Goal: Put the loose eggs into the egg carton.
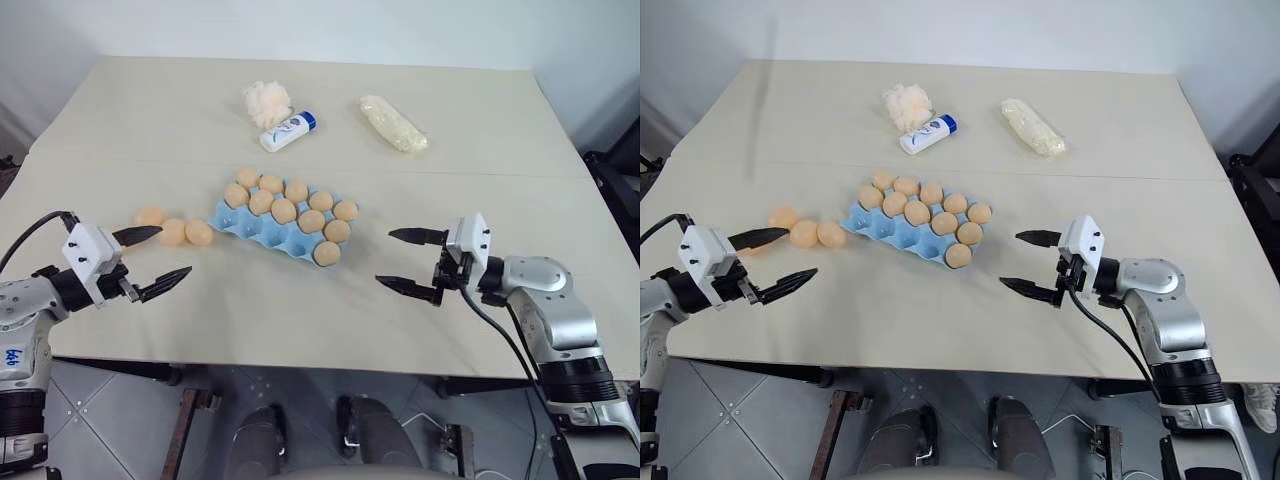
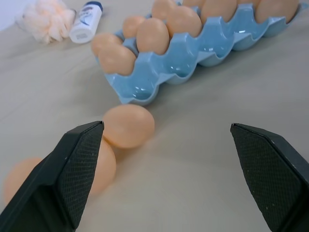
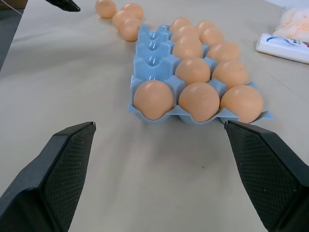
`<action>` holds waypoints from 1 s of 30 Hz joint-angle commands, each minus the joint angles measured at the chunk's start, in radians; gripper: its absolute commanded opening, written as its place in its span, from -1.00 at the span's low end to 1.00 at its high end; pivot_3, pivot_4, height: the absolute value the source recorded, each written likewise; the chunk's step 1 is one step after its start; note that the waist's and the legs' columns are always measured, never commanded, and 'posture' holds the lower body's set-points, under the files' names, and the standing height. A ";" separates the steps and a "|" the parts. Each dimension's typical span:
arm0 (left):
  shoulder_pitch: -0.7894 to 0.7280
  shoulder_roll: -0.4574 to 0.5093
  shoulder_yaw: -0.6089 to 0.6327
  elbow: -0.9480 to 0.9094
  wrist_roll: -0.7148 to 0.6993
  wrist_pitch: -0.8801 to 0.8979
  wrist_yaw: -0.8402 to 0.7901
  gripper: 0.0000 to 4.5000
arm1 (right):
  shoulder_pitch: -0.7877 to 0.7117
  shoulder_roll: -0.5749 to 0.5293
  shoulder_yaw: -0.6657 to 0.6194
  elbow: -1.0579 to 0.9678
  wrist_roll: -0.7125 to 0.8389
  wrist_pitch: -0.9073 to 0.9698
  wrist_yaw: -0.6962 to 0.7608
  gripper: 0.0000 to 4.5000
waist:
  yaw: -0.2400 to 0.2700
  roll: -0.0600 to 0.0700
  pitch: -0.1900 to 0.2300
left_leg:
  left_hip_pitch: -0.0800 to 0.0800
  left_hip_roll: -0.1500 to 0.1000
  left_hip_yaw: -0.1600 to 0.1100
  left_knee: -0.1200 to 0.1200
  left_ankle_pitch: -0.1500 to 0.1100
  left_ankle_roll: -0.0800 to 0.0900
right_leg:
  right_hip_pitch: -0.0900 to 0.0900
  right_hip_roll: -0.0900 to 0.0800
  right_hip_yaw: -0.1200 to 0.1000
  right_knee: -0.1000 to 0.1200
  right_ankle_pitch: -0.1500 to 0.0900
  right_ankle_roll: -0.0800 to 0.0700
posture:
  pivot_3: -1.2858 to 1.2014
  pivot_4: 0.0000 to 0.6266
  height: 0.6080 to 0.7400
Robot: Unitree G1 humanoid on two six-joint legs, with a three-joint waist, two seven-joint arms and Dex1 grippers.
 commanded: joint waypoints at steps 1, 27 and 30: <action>0.003 -0.011 0.041 -0.051 -0.032 0.023 0.032 0.99 | -0.001 0.008 -0.004 -0.010 0.005 -0.022 -0.003 1.00 | 0.000 0.000 0.000 | 0.000 0.000 0.000 0.000 0.000 0.000 | 0.000 0.000 0.000 0.000 0.000 0.000 | 0.03 -0.52 1.00; -0.117 -0.240 -0.073 -0.152 0.108 0.322 0.507 0.99 | -0.026 0.140 0.038 -0.114 0.051 -0.015 -0.096 1.00 | 0.020 -0.001 -0.001 | 0.004 0.002 0.000 0.003 0.003 0.002 | 0.008 -0.002 -0.007 -0.004 0.004 -0.001 | 0.03 -0.52 1.00; -0.200 -0.233 -0.133 -0.072 0.135 0.327 0.471 0.99 | -0.027 0.145 0.044 -0.117 0.044 -0.019 -0.102 1.00 | 0.023 -0.001 -0.001 | 0.003 0.003 0.000 0.002 0.002 0.002 | 0.008 -0.002 -0.009 -0.004 0.004 -0.001 | 0.03 -0.52 1.00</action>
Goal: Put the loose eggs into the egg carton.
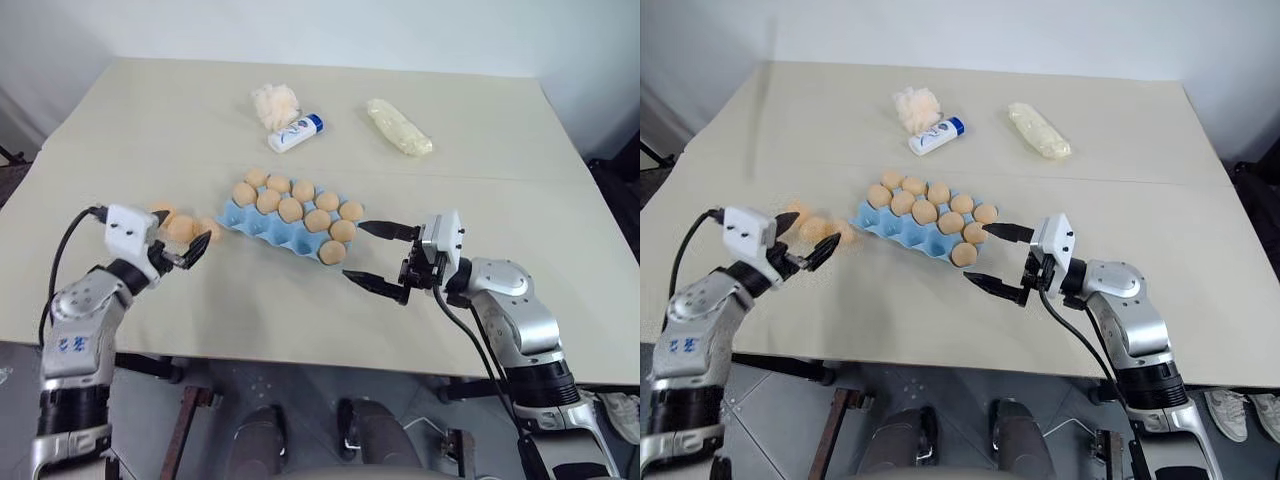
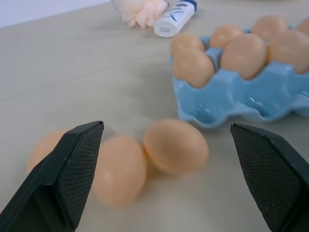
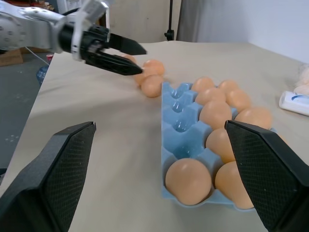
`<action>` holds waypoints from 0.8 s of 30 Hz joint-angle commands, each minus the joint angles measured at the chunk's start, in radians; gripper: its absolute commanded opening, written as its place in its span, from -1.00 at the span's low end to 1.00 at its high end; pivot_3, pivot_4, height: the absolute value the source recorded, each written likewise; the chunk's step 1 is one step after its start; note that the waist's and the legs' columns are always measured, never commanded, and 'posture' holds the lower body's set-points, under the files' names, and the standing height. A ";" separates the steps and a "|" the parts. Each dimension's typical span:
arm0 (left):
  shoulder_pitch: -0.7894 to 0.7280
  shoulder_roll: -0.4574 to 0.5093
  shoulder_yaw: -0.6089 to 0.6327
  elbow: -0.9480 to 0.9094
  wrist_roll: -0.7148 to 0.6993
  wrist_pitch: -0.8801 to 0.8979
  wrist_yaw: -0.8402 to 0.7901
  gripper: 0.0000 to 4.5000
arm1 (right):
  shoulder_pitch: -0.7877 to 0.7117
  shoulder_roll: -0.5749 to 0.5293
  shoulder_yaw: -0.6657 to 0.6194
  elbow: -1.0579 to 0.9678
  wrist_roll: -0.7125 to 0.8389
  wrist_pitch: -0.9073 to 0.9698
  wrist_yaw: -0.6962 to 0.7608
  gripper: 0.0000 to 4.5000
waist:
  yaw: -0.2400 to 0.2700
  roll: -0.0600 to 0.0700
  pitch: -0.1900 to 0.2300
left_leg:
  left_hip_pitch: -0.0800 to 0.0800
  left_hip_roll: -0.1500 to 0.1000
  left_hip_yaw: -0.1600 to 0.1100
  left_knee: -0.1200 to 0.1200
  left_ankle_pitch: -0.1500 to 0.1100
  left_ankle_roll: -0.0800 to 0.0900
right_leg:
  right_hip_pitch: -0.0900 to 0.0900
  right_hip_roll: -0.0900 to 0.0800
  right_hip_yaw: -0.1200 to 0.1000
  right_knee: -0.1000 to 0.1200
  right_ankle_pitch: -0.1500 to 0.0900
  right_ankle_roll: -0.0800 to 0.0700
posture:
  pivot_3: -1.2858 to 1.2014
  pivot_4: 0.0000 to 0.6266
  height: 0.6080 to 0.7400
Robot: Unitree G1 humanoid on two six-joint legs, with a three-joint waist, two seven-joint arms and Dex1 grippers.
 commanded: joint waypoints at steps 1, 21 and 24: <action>-0.071 0.015 -0.054 0.068 0.039 -0.002 -0.039 0.99 | -0.012 0.006 -0.006 -0.028 0.001 -0.020 -0.010 1.00 | 0.001 0.000 0.000 | 0.000 0.000 0.000 0.000 0.000 -0.001 | 0.000 0.000 0.000 0.000 0.000 0.000 | 0.03 -0.52 1.00; -0.254 0.142 -0.200 0.313 0.071 0.142 -0.366 0.99 | -0.008 0.021 -0.002 -0.021 -0.007 -0.048 -0.034 1.00 | 0.001 0.000 0.000 | -0.001 0.001 0.001 0.002 0.000 0.000 | -0.002 0.001 0.000 0.002 0.000 0.000 | 0.03 -0.52 1.00; -0.280 0.134 -0.209 0.345 0.095 0.120 -0.353 0.99 | -0.008 0.025 -0.003 -0.020 -0.011 -0.050 -0.036 1.00 | 0.001 0.000 0.000 | -0.002 0.001 0.001 0.002 0.000 0.000 | -0.001 0.001 0.000 0.002 0.000 0.000 | 0.03 -0.52 1.00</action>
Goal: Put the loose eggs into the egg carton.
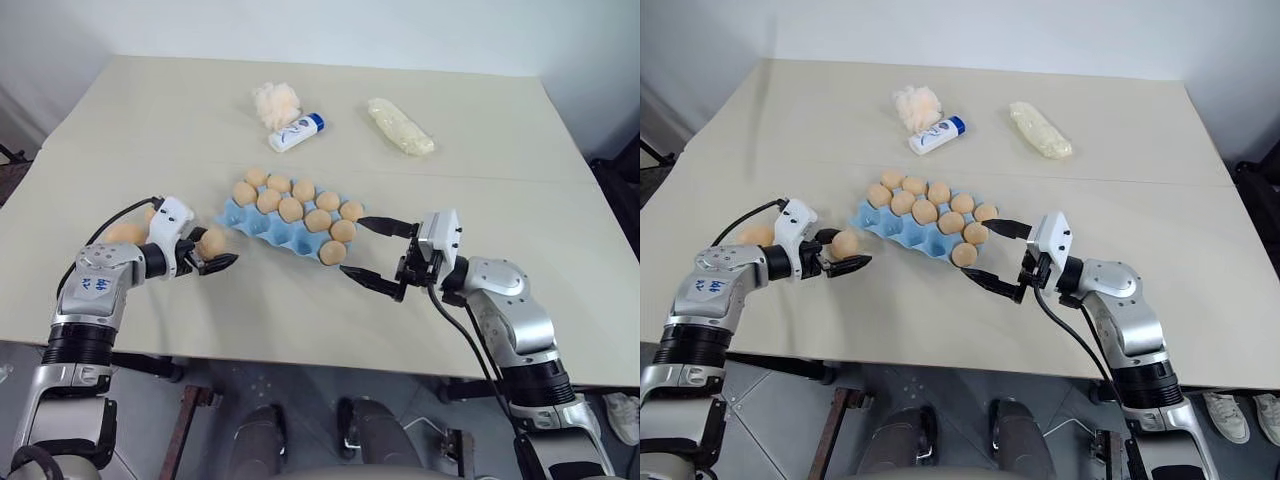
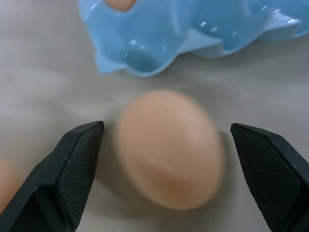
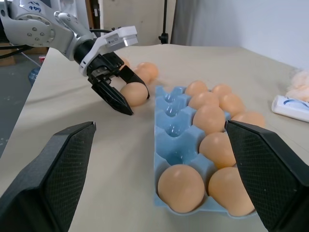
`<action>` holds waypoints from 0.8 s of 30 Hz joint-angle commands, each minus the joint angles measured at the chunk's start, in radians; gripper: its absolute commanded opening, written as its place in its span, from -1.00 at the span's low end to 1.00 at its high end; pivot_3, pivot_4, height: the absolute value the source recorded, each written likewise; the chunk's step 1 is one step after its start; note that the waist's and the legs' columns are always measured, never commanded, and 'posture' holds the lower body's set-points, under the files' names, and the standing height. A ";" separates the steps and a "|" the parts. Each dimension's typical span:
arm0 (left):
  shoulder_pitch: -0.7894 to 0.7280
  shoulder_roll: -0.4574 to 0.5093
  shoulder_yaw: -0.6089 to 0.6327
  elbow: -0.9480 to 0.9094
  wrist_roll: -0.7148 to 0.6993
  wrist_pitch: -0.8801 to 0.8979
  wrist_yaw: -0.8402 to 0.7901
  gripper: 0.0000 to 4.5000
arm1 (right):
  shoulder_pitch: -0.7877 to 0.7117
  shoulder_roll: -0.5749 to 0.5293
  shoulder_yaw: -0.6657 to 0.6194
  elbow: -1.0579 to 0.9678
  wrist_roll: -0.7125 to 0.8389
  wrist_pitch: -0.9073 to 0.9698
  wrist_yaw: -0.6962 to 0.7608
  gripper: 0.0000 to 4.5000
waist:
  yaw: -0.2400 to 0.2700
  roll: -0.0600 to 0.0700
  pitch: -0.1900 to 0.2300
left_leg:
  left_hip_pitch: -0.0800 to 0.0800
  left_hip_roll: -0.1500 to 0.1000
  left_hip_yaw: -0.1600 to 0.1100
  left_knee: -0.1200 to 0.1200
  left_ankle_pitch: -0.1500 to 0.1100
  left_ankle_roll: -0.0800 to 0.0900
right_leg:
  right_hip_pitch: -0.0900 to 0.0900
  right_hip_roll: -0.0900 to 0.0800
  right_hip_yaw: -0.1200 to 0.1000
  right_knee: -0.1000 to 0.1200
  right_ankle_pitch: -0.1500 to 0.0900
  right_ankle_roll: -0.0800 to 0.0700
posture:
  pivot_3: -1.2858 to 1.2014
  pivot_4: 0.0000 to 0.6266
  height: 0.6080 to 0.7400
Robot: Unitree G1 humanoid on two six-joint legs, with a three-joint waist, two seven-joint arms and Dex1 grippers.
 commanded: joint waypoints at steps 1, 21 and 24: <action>-0.041 0.003 0.004 0.026 0.025 -0.025 0.017 0.99 | -0.012 0.005 -0.010 -0.022 0.002 -0.025 -0.006 1.00 | 0.000 0.000 0.000 | 0.000 0.000 0.000 0.000 0.000 0.000 | 0.000 0.000 0.000 0.000 0.000 0.000 | 0.03 -0.52 1.00; 0.097 -0.023 0.109 -0.084 -0.053 -0.180 -0.020 -0.05 | -0.002 0.027 0.008 -0.018 -0.015 -0.037 -0.015 1.00 | -0.001 0.000 0.000 | 0.000 0.000 0.000 0.000 0.000 0.000 | 0.000 0.000 0.000 0.001 0.000 0.000 | 0.03 -0.52 1.00; 0.134 -0.041 0.154 -0.175 -0.133 -0.227 -0.075 -0.05 | 0.003 0.026 0.013 -0.021 -0.019 -0.035 -0.014 1.00 | -0.001 0.000 0.000 | 0.000 0.000 0.000 0.000 0.000 0.000 | 0.000 -0.001 0.000 0.000 0.000 0.000 | 0.03 -0.52 1.00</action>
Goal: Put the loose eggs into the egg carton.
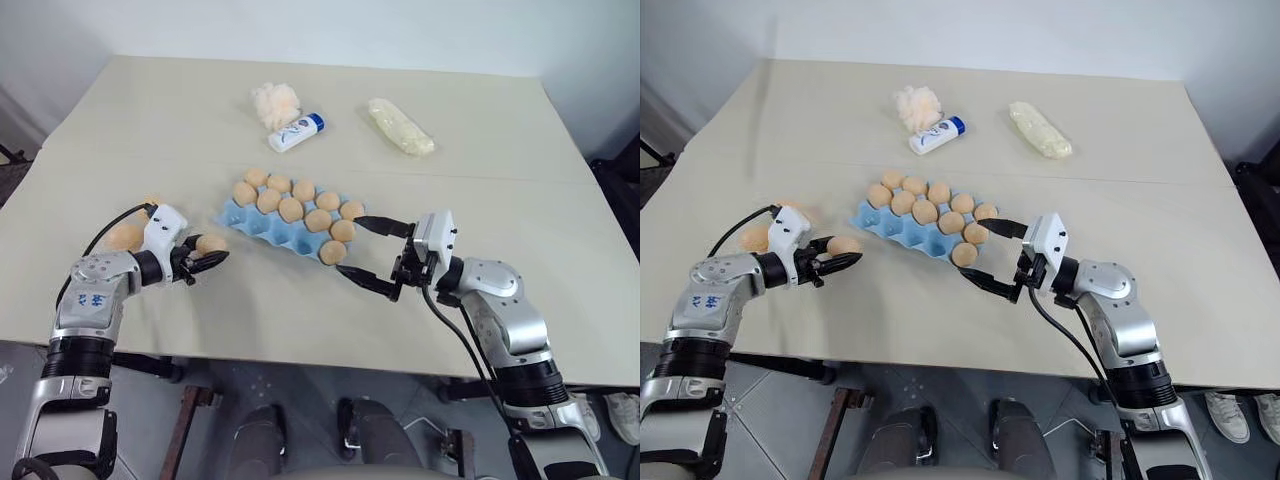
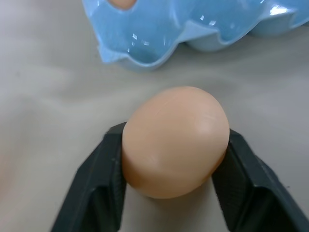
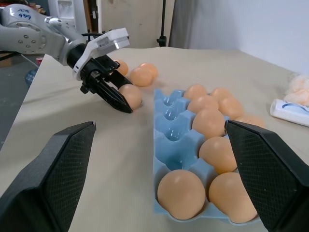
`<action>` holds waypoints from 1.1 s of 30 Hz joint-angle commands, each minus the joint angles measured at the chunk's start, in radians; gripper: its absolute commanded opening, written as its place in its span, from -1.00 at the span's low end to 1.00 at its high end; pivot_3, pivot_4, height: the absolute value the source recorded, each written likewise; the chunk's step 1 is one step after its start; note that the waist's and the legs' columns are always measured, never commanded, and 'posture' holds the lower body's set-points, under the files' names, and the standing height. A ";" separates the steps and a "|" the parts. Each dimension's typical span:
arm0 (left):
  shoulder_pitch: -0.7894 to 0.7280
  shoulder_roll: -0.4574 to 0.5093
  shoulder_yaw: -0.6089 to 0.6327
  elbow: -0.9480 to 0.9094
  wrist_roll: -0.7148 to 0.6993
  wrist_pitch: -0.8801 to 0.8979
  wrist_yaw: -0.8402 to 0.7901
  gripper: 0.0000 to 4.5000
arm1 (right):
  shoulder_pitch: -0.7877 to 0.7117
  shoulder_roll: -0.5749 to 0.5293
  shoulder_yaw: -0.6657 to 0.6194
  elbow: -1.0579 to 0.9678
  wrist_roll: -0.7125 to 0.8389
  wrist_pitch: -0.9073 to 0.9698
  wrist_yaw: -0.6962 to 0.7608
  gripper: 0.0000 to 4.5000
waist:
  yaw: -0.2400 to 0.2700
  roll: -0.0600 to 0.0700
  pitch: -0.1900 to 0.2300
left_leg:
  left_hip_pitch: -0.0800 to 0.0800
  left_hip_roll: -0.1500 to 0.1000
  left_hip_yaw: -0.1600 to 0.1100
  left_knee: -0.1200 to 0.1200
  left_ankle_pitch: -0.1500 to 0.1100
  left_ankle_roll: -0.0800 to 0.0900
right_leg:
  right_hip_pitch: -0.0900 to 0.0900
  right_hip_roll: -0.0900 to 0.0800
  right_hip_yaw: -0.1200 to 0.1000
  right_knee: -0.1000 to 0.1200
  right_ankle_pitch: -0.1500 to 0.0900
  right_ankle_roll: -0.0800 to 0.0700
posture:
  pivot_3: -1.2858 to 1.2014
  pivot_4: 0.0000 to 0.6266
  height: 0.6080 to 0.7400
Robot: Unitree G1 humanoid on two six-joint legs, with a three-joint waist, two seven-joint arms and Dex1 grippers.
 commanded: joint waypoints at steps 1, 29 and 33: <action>0.033 -0.004 0.073 -0.170 -0.126 -0.028 -0.072 -0.05 | 0.005 0.000 0.001 -0.032 0.003 -0.014 -0.001 1.00 | 0.000 0.000 0.000 | 0.000 0.000 0.000 0.000 0.000 0.000 | 0.000 0.000 0.000 0.000 0.000 0.000 | 0.03 -0.52 1.00; -0.235 -0.244 -0.219 0.018 0.004 -0.052 -0.085 0.41 | 0.229 -0.176 -0.151 -0.196 0.021 0.044 -0.073 1.00 | 0.002 0.000 0.000 | -0.001 -0.002 0.000 0.002 0.001 0.003 | 0.004 0.001 0.000 -0.006 0.002 0.003 | 0.03 -0.52 1.00; -0.225 -0.246 -0.201 0.020 0.006 -0.067 -0.077 0.98 | 0.219 -0.171 -0.148 -0.191 0.029 0.036 -0.065 1.00 | 0.002 0.000 0.000 | 0.000 -0.001 0.000 0.002 0.001 0.002 | 0.004 0.002 0.000 -0.006 0.002 0.003 | 0.03 -0.52 1.00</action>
